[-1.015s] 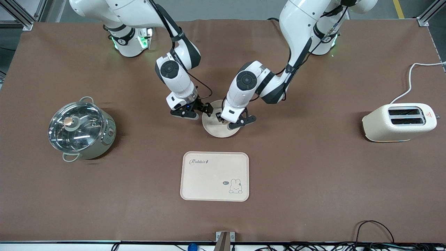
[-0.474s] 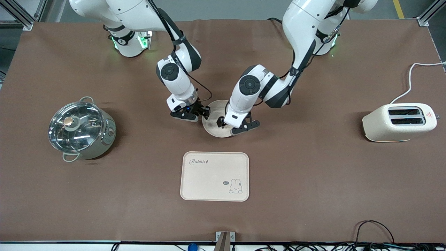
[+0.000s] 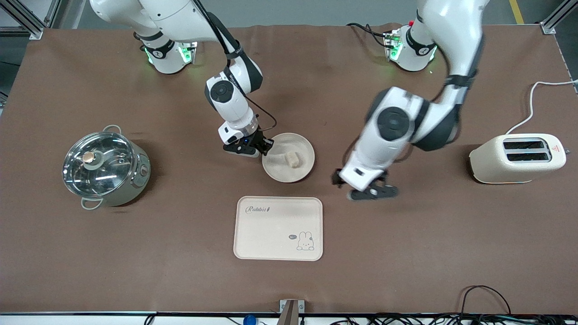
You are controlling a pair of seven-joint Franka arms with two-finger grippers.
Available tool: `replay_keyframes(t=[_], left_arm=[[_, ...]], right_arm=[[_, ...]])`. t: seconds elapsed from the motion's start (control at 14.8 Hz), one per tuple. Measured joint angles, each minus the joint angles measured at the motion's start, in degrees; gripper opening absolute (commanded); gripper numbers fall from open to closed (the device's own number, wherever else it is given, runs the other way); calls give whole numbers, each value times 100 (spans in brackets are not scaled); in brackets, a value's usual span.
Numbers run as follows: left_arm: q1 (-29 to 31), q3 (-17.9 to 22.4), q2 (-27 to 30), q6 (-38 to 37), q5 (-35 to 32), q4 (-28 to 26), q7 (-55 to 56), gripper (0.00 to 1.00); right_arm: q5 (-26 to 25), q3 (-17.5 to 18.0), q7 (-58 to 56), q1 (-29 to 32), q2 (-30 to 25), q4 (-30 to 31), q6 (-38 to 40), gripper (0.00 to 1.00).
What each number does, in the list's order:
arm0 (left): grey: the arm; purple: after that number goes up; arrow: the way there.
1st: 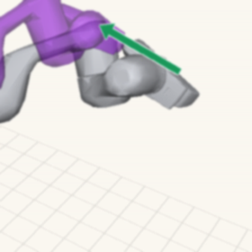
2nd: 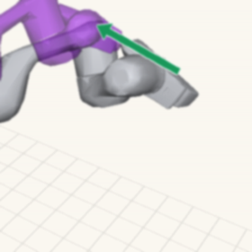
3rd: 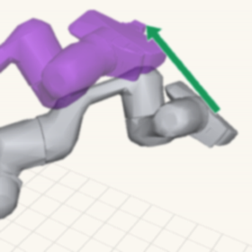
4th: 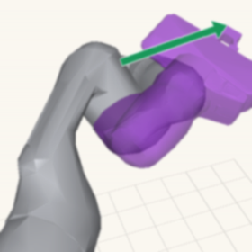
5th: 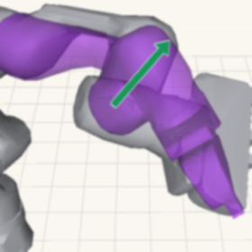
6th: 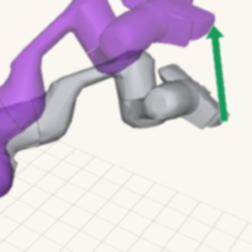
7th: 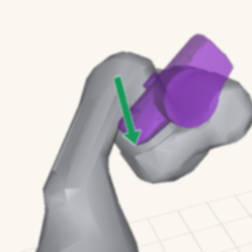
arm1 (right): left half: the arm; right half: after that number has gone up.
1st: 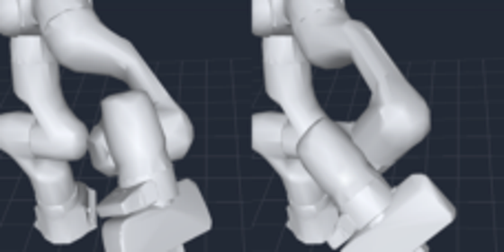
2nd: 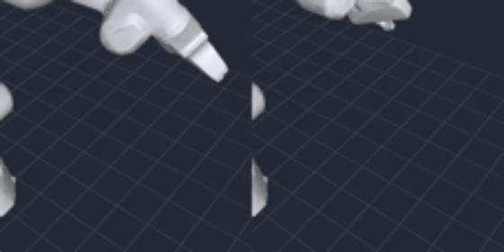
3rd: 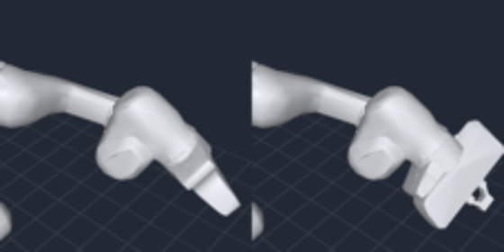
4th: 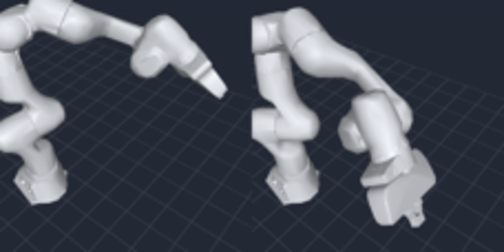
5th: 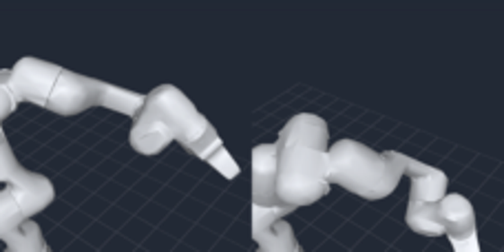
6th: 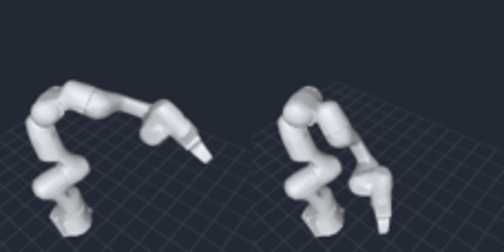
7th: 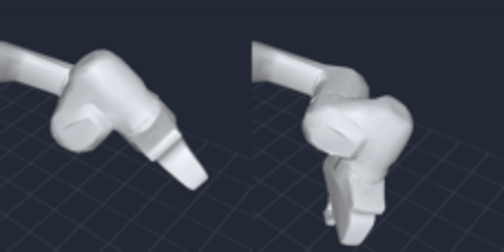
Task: Place bun in plate and plate on tray
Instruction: 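Grasp the plate rim with the right gripper while the left gripper withdraws, then carry the plate with the bun onto the tray with the right gripper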
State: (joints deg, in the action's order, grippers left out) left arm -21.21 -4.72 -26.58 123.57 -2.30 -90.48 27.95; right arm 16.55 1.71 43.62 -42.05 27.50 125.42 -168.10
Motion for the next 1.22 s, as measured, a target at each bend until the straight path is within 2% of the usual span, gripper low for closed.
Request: replay_keyframes(t=[0.2,0.47,0.81,1.02,1.22], left_arm=[[551,-1,216,-145,0,115,-900,100],[1049,-4,901,-1277,-4,219,-1717,100],[1451,-5,2124,-2403,-6,225,-2256,100],[1518,-24,2693,-2948,-15,148,-2258,100],[1750,-35,2827,-2982,-14,-1,-2356,100]], right_arm=[[5,-2,0,0,-10,0,-8,0],[20,13,5,82,-280,-8,14,0],[33,424,3,885,-398,-338,57,0],[33,497,-34,1246,-27,-957,132,0],[33,502,-306,1506,710,-1738,128,0]])
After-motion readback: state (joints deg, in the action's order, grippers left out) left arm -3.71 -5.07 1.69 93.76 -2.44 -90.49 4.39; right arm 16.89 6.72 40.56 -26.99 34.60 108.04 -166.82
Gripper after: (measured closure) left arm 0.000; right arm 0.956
